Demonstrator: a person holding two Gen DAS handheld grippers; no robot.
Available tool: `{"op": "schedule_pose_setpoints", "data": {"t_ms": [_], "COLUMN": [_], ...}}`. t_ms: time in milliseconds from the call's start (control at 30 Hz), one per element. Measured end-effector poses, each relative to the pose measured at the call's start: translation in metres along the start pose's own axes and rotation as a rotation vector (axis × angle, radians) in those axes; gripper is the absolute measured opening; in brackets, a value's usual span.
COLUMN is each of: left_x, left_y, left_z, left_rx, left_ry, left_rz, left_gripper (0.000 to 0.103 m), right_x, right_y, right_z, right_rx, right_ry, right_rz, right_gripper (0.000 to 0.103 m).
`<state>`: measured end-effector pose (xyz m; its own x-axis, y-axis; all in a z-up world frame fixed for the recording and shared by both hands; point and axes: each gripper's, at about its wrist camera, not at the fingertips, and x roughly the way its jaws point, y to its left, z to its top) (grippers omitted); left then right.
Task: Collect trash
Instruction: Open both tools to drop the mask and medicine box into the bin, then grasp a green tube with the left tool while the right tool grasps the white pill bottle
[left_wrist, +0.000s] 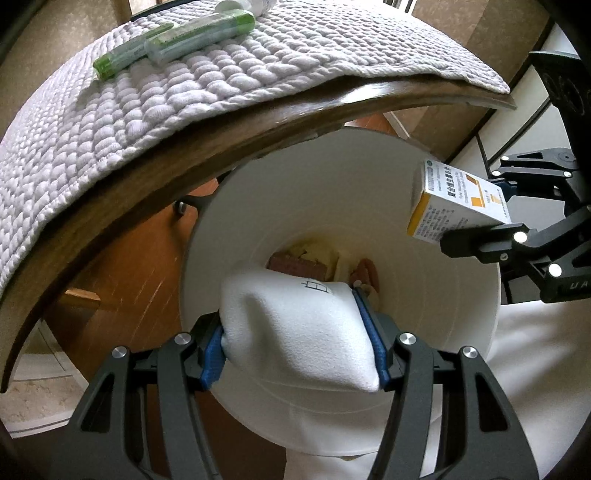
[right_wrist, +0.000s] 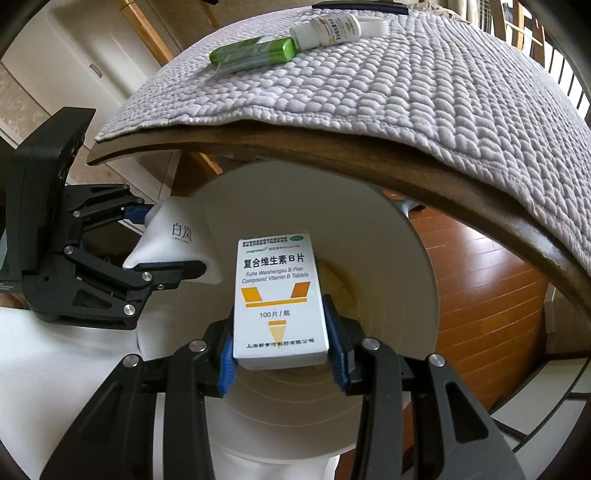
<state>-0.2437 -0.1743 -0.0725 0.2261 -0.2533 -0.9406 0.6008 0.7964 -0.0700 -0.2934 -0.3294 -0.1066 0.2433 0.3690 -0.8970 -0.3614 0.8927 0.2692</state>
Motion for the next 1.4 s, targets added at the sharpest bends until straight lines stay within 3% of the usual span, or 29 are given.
{"op": "schedule_pose_setpoints", "data": {"t_ms": [133, 200, 300, 567, 800, 933, 1033, 1133, 1267, 1400], "left_x": [0.008, 0.011, 0.012, 0.004, -0.021, -0.049, -0.074, -0.080, -0.072, -0.059], "left_y": [0.002, 0.003, 0.006, 0.008, 0.002, -0.003, 0.007, 0.022, 0.042, 0.049], "left_z": [-0.001, 0.001, 0.001, 0.001, 0.006, 0.014, 0.030, 0.051, 0.076, 0.092], "left_rx": [-0.009, -0.020, -0.037, -0.036, 0.025, 0.076, 0.014, -0.098, -0.237, -0.272], "left_ry": [0.012, 0.013, 0.005, -0.013, -0.031, -0.105, -0.201, -0.269, -0.300, -0.305], "left_rz": [-0.014, -0.024, -0.035, -0.041, -0.074, -0.080, -0.042, 0.033, 0.072, 0.111], "left_gripper": [0.062, 0.072, 0.090, 0.090, 0.090, 0.097, 0.101, 0.101, 0.101, 0.101], "right_x": [-0.002, -0.002, -0.005, -0.020, -0.048, -0.083, -0.105, -0.116, -0.117, -0.101], "right_y": [-0.006, -0.008, -0.012, -0.019, -0.012, -0.002, -0.007, -0.025, -0.045, -0.040], "right_z": [0.000, 0.000, 0.000, 0.004, 0.014, 0.028, 0.049, 0.075, 0.114, 0.143], "right_rx": [0.018, 0.026, 0.040, 0.040, -0.023, -0.098, -0.086, -0.022, 0.032, -0.025], "right_ry": [0.000, 0.000, -0.006, -0.021, -0.059, -0.148, -0.247, -0.323, -0.377, -0.372], "right_rz": [0.007, 0.007, 0.007, -0.007, -0.040, -0.081, -0.131, -0.147, -0.144, -0.151], "right_gripper": [0.040, 0.043, 0.060, 0.068, 0.072, 0.085, 0.095, 0.096, 0.096, 0.096]}}
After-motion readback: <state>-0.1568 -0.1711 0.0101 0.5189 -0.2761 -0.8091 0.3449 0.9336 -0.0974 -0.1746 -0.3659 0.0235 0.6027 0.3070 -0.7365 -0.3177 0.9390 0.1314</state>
